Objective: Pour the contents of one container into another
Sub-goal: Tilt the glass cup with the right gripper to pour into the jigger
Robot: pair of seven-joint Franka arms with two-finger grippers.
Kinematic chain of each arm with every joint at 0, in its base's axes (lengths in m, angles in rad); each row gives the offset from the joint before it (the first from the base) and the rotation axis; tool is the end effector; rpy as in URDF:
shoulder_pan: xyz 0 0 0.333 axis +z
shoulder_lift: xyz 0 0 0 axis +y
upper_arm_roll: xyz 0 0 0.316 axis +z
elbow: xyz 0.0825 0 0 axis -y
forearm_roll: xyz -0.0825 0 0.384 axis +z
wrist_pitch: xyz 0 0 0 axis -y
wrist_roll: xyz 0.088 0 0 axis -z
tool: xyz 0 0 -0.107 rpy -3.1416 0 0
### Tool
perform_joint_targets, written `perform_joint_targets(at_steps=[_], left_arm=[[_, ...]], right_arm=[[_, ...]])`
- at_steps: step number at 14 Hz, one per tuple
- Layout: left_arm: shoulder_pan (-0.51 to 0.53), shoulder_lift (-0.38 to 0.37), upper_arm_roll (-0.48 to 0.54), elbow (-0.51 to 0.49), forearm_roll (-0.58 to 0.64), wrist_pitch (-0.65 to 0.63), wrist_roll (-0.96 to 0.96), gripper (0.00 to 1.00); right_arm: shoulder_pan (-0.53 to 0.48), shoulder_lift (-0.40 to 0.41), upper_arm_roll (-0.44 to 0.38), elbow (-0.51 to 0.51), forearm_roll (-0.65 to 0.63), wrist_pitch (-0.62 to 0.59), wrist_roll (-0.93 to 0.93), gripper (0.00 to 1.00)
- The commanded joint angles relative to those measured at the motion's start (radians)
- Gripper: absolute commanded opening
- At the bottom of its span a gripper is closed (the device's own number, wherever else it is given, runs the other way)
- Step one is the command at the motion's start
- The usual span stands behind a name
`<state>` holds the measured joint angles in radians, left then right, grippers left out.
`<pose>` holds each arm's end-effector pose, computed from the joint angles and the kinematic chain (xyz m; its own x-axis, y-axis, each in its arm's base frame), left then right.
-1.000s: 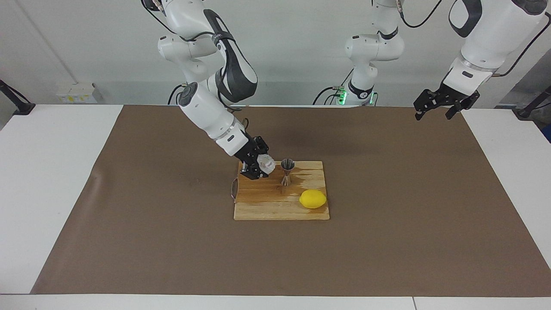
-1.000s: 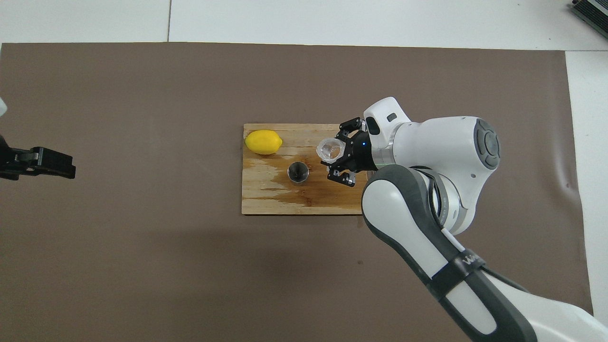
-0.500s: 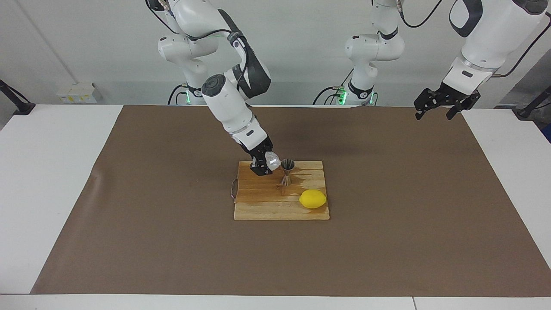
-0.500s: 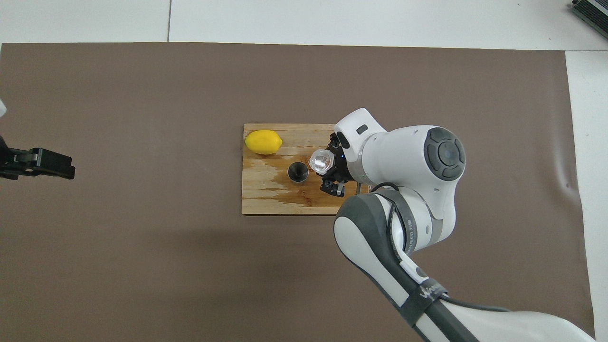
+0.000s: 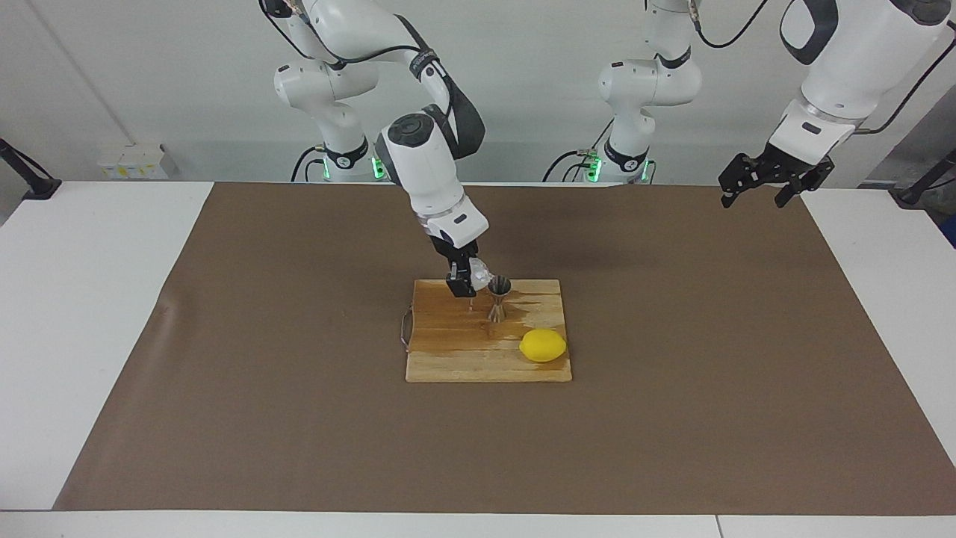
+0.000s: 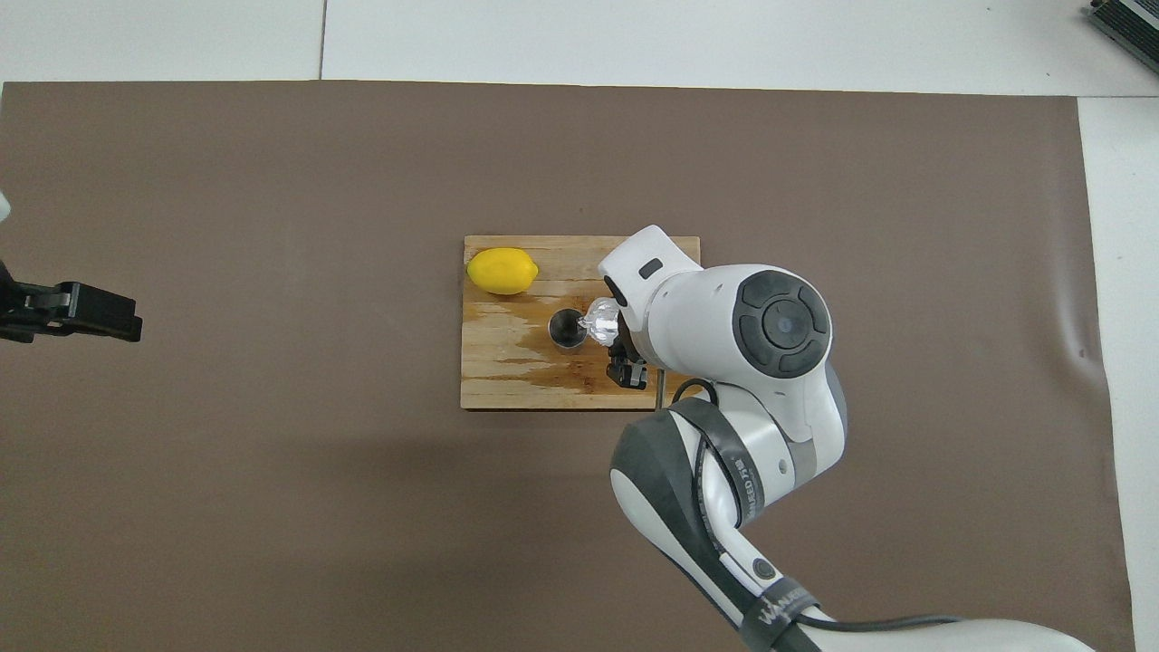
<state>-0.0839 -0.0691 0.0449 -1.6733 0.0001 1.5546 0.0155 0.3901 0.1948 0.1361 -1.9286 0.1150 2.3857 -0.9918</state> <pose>0.5293 -0.0198 0.6123 0.9973 -0.0547 -0.0496 -0.0546 -0.9985 0.0038 0.5417 0.3115 0.4163 0.1099 0.9638 0.2430 0.9782 -0.1482 0.1454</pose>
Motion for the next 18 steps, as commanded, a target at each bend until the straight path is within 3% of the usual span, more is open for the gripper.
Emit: perform_joint_targets(at_steps=[1,9,18], left_arm=[[0.007,-0.029,-0.002,-0.029,0.001,0.004,0.004,1.0],[0.007,-0.029,-0.002,-0.029,0.001,0.004,0.004,1.0],[0.007,-0.029,-0.002,-0.029,0.001,0.004,0.004,1.0]], right_arm=[[0.003,-0.028,0.0,0.007,-0.087,-0.045,0.054,0.12],[0.03,-0.028,0.002,0.011,-0.187,-0.031,0.105,0.11],[0.024,-0.023,0.005,0.008,-0.186,0.038,0.127,0.11]])
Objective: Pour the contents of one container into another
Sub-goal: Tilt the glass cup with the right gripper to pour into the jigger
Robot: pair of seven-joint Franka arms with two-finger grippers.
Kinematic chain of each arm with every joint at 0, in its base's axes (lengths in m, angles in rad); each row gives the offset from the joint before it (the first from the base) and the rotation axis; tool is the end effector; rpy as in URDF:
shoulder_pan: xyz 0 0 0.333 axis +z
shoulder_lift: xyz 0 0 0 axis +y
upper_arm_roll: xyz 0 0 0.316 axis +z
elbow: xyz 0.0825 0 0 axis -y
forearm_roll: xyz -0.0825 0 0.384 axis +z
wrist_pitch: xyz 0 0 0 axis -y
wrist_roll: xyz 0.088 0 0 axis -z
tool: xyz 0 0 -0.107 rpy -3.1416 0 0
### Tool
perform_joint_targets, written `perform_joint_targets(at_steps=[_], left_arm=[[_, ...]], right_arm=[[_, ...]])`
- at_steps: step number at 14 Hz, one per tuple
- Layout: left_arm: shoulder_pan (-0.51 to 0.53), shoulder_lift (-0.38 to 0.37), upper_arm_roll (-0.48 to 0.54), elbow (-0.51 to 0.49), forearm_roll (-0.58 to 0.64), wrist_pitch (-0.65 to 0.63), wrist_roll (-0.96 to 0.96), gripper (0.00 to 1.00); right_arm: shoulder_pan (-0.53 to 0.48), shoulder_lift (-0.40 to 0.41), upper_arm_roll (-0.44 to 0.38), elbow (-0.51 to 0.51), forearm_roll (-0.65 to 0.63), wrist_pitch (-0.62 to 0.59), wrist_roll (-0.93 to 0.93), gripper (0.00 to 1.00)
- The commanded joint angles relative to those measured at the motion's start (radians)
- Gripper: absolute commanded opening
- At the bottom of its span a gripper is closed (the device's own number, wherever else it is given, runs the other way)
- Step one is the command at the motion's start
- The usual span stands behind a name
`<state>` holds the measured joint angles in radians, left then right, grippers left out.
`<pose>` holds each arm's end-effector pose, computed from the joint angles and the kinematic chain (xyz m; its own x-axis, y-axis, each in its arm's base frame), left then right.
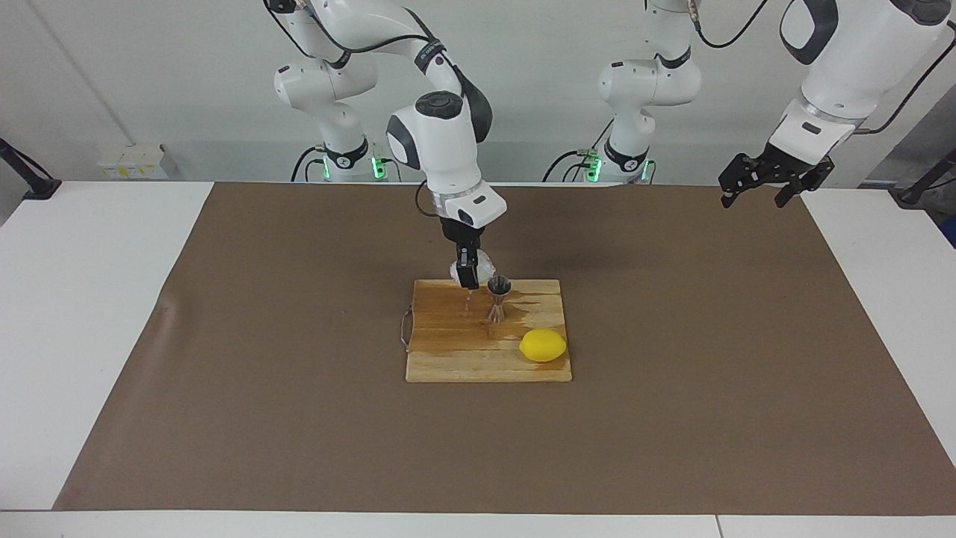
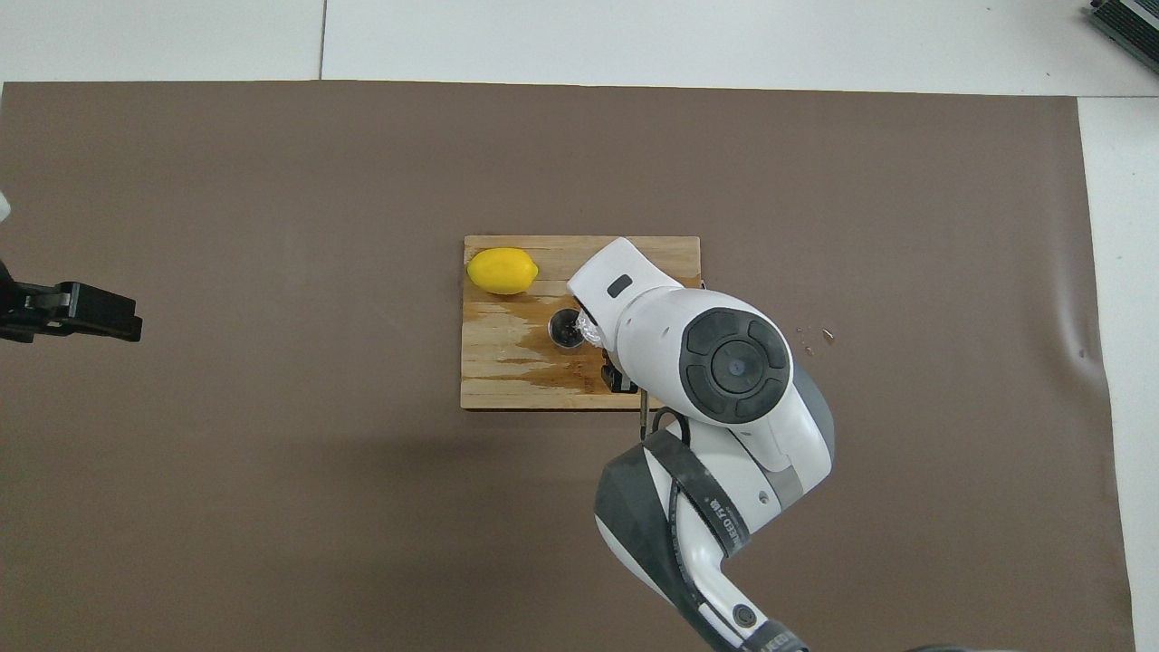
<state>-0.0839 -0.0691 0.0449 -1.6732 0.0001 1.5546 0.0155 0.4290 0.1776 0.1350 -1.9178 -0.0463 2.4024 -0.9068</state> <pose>0.5293 -0.0198 0.6123 0.9973 -0.0547 -0.0495 -0.0546 -0.9985 0.0038 0.5319 0.3316 0.4341 0.0530 0.9833 0.1743 0.9636 -0.0961 0.2493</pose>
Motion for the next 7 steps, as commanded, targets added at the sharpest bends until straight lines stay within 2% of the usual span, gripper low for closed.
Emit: perform_joint_targets(at_steps=[1,7], left_arm=[[0.007,-0.029,-0.002,-0.029,0.001,0.004,0.004,1.0],[0.007,-0.029,-0.002,-0.029,0.001,0.004,0.004,1.0]], right_arm=[[-0.018,-0.004,0.006,-0.003,-0.018,0.027,0.042,0.11],[-0.032,-0.012,0.006,-0.009,0.204,0.087,-0.049,0.11]])
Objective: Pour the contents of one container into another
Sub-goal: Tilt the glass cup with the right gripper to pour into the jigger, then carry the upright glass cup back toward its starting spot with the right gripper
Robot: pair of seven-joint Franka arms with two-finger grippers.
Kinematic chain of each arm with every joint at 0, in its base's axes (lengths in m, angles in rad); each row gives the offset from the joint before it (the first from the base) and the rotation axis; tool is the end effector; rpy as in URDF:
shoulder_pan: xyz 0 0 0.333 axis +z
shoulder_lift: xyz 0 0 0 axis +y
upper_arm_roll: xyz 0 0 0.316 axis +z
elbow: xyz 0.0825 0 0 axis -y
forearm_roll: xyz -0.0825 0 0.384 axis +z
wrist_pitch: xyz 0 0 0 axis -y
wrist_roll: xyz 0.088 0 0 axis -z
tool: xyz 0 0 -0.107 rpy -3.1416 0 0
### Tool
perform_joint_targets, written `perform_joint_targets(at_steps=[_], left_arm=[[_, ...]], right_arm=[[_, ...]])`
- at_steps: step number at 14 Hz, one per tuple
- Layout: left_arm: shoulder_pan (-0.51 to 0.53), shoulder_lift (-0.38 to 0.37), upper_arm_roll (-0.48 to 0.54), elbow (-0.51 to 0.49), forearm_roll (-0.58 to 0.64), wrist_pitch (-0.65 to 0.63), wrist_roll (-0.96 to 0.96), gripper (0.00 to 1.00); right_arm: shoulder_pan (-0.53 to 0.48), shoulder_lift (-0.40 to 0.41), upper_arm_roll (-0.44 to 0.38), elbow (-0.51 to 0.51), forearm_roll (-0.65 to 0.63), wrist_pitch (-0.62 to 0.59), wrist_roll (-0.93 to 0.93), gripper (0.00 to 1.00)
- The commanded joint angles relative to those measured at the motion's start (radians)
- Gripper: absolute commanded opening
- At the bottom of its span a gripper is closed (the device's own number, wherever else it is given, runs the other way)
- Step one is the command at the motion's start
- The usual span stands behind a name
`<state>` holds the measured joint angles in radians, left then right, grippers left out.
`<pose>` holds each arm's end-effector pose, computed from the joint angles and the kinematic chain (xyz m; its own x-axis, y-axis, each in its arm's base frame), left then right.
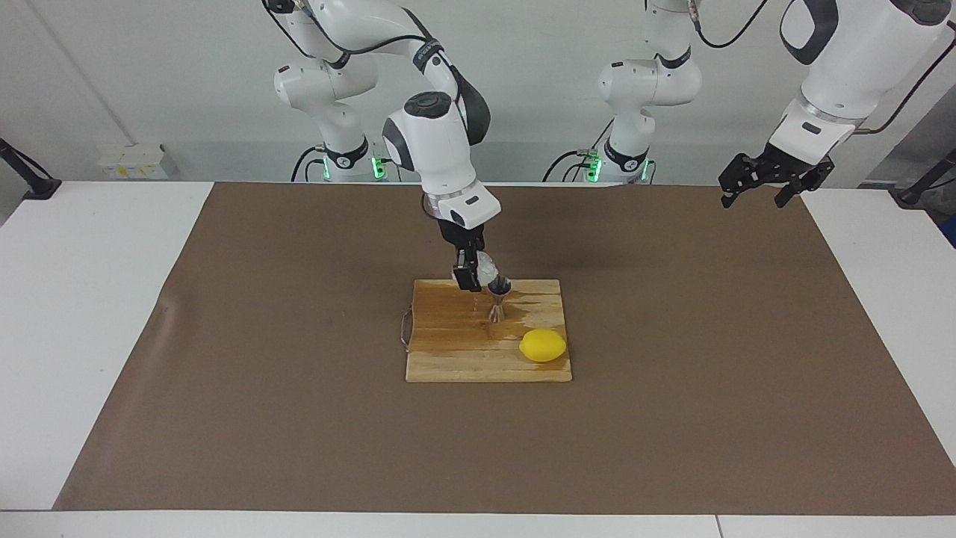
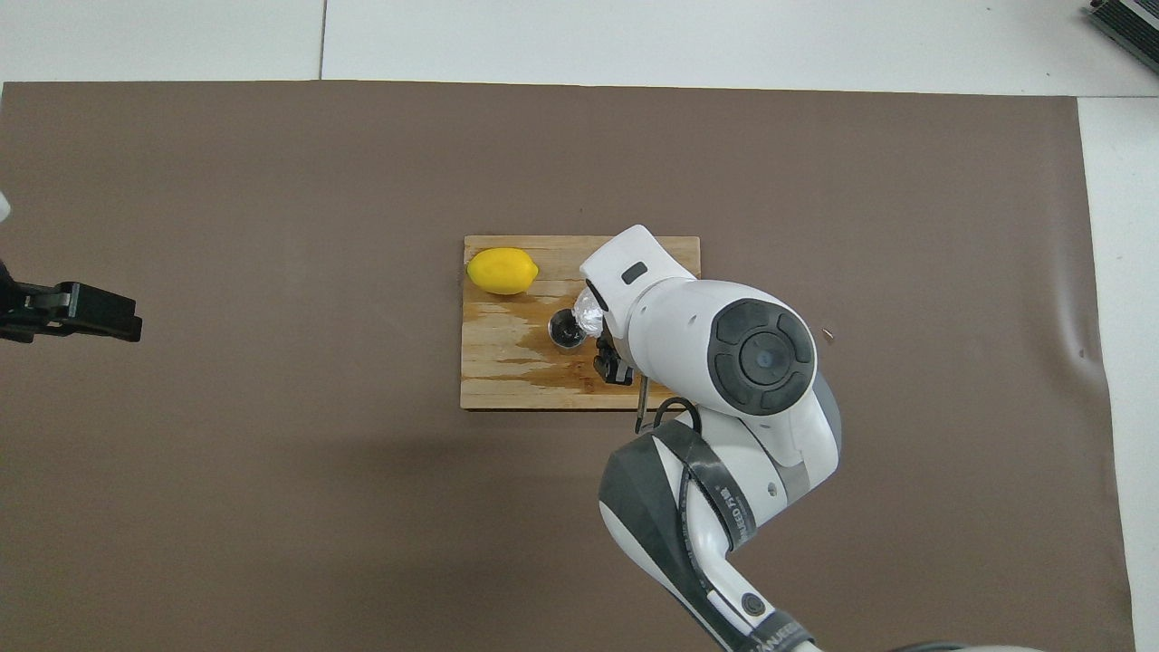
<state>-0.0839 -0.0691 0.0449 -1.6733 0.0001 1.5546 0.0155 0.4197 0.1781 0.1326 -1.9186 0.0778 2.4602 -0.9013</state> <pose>0.5293 -0.0198 0.6123 0.9973 -0.0547 -0.0496 -0.0546 -0.9985 0.0038 0.5391 0.3276 0.4402 0.1338 0.9475 0.2904 0.9541 -0.2024 0.2209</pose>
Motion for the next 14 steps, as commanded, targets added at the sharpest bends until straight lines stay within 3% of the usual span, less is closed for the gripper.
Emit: perform_joint_targets(at_steps=[1,6,14], left_arm=[[0.007,-0.029,-0.002,-0.029,0.001,0.004,0.004,1.0],[0.007,-0.029,-0.002,-0.029,0.001,0.004,0.004,1.0],[0.007,-0.029,-0.002,-0.029,0.001,0.004,0.004,1.0]], right_arm=[[-0.027,-0.022,0.009,-0.008,0.135,0.034,-0.097,0.11],[-0.133,-0.051,0.007,-0.019,0.498,0.028,-0.399,0.11],[-0.372,-0.042,0.007,-0.115,0.882,-0.043,-0.887,0.11]])
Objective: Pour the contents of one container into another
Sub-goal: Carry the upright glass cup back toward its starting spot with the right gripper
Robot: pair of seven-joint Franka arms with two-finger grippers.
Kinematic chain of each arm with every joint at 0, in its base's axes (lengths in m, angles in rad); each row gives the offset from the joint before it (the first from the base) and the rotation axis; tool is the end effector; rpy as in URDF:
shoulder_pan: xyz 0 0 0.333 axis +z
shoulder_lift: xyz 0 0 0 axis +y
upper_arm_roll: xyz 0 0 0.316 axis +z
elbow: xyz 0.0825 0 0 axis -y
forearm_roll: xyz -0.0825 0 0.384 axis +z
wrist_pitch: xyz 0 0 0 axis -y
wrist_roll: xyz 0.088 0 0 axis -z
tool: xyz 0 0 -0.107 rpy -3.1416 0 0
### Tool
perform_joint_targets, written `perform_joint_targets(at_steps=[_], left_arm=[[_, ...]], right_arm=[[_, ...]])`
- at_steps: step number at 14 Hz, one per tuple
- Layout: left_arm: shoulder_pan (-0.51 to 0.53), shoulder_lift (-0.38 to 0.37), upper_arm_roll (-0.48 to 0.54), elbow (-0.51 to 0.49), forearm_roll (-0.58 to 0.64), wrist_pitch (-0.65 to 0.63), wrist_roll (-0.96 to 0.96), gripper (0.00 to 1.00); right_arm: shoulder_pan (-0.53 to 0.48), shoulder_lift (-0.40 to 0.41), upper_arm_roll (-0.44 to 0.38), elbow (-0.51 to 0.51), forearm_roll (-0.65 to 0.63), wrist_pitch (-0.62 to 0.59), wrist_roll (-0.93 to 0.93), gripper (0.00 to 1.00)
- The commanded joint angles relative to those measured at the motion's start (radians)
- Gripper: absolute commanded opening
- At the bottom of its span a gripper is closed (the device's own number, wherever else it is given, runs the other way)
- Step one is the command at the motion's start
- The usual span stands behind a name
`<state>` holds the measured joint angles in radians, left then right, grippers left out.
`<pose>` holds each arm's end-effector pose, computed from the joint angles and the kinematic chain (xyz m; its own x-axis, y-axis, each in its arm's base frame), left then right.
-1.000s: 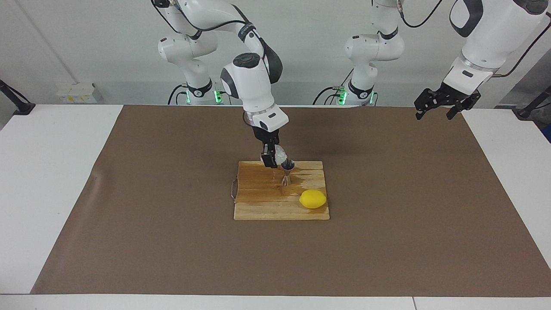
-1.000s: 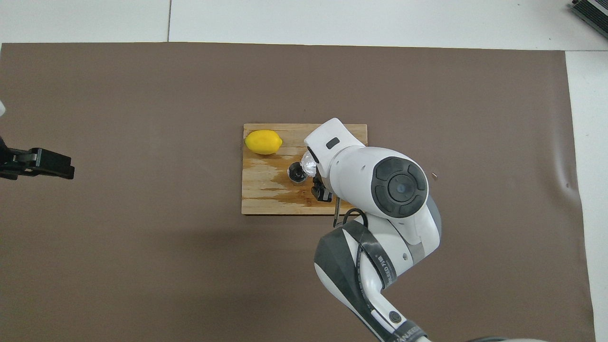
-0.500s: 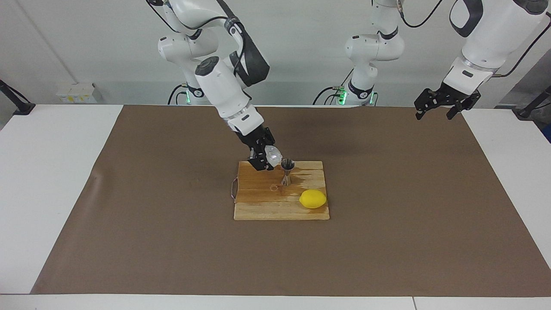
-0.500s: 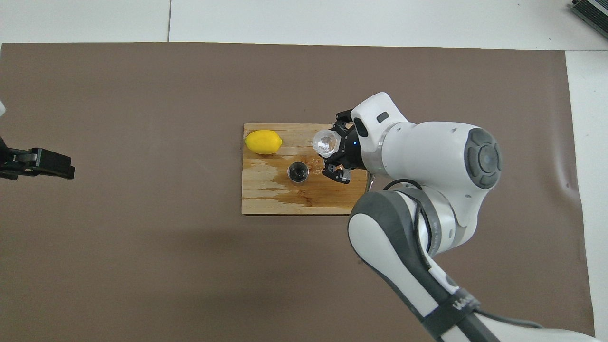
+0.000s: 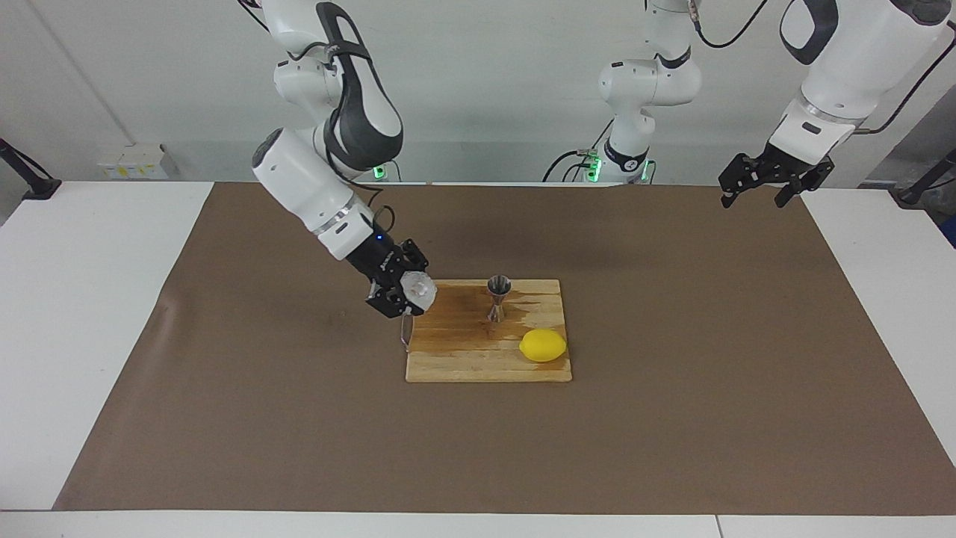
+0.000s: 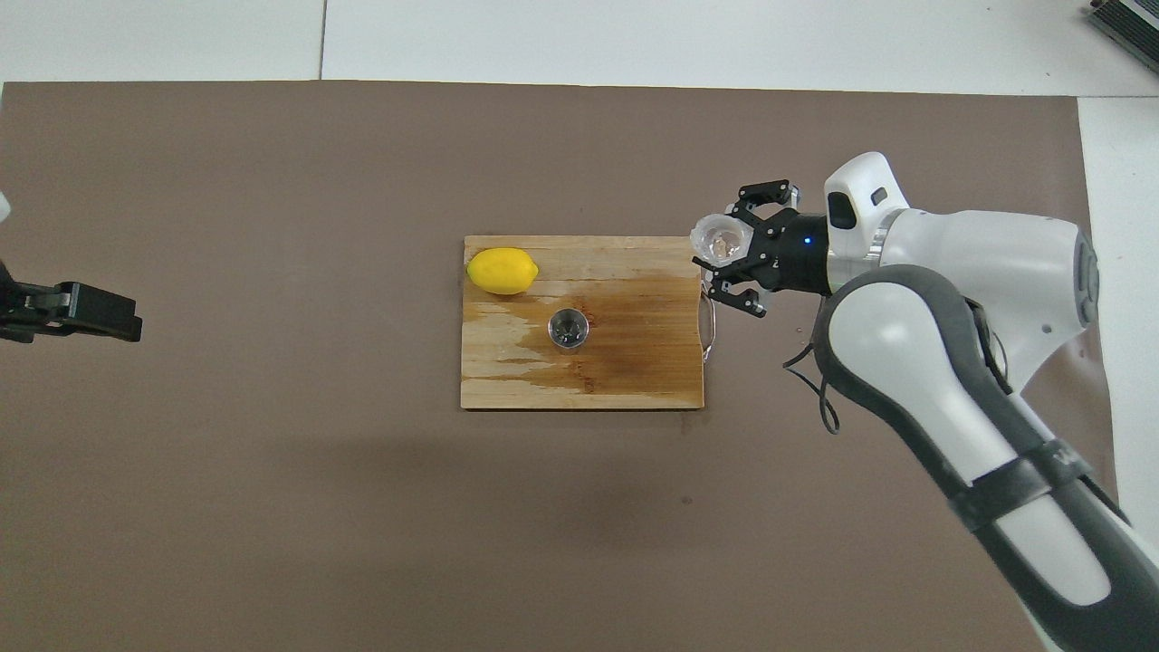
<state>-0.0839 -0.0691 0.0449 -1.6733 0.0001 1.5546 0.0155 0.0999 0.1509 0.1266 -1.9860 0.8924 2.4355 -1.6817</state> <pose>0.5293 -0.0198 0.6123 0.9973 -0.0547 -0.0496 -0.0546 -0.9985 0.0038 0.5979 0.1371 0.4218 0.1660 0.7324 0.6603 0.9400 -0.3200 0.1185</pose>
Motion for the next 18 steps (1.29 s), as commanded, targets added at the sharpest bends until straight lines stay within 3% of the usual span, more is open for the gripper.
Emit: perform_joint_targets(at_steps=[1,5,10,18], left_arm=[[0.007,-0.029,-0.002,-0.029,0.001,0.004,0.004,1.0],[0.007,-0.029,-0.002,-0.029,0.001,0.004,0.004,1.0],[0.007,-0.029,-0.002,-0.029,0.001,0.004,0.004,1.0],[0.007,-0.029,-0.002,-0.029,0.001,0.004,0.004,1.0]], right_arm=[[-0.084,-0.014,0.013,-0.068,0.086,-0.051,-0.162,0.11],[-0.224,-0.017,0.013,-0.161,0.115,-0.182,-0.363,0.11],[-0.292,-0.011,0.013,-0.258,0.157,-0.207,-0.498,0.11],[-0.368,0.116,0.013,-0.266,0.224,-0.28,-0.769,0.16]])
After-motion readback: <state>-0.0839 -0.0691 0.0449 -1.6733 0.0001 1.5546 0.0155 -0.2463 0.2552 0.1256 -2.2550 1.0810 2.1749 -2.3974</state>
